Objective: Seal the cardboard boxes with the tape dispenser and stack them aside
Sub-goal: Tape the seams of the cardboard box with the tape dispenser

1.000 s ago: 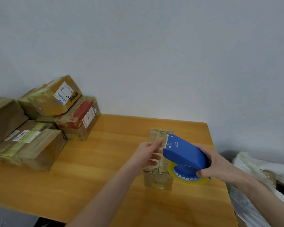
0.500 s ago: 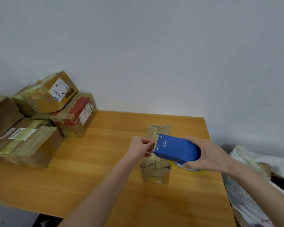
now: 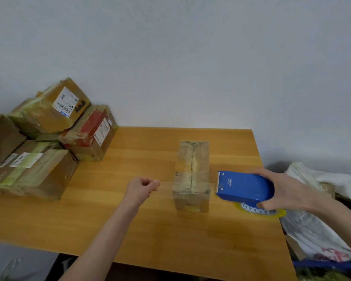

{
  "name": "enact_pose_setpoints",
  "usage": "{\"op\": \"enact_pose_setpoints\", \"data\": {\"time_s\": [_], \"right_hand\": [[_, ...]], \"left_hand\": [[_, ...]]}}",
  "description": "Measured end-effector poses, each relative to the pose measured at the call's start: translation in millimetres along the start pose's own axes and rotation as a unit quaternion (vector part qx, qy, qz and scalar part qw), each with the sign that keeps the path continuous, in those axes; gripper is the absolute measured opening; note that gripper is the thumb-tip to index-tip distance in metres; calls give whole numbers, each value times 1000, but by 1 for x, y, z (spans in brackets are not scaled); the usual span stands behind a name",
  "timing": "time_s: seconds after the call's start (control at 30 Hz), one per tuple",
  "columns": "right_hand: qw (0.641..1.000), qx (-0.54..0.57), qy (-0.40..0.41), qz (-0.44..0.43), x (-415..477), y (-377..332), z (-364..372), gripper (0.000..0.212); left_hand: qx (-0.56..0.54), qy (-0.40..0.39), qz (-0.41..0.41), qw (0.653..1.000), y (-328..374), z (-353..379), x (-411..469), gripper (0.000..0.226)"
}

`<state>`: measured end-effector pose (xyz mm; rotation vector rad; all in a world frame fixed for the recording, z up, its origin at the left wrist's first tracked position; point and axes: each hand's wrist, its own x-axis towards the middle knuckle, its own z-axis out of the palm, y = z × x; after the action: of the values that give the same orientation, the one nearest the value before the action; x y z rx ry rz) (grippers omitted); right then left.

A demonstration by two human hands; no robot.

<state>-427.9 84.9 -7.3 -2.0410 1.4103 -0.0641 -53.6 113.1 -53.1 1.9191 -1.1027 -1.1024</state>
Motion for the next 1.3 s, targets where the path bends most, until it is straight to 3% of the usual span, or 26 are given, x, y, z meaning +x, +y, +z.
{"op": "enact_pose_setpoints", "data": {"time_s": [0.37,0.63,0.8,0.87,0.9,0.97,1.03,1.13,1.2,1.3], "right_hand": [[1000,2,-3,29,14,19,23,63],[996,-55,-48,41,33,14,53,69],[995,-39,-64,60,42,11,63,71],[995,-26,-68,62,43,10,66,70],[995,-20,-70,63,43,10,68,70],[995,-12,-73,64,43,11,70,71],[996,-10,-70,63,42,11,73,74],[996,3,-69,63,43,13,75,75],[996,8,-70,60,43,14,76,74],[996,9,-67,52,43,15,75,76]], "left_hand": [[39,6,-10,999,-16,14,10,25],[74,19,-28,997,-29,39,26,29],[47,22,-33,998,-35,58,28,25],[48,17,-30,998,-37,58,30,13],[71,13,-26,997,-39,56,32,19],[168,-6,-26,985,-45,47,32,51],[203,25,3,979,-52,38,26,57],[150,62,142,976,-54,41,4,45],[185,21,248,950,-46,59,-12,51],[433,-47,333,836,-36,81,-21,61]]}}
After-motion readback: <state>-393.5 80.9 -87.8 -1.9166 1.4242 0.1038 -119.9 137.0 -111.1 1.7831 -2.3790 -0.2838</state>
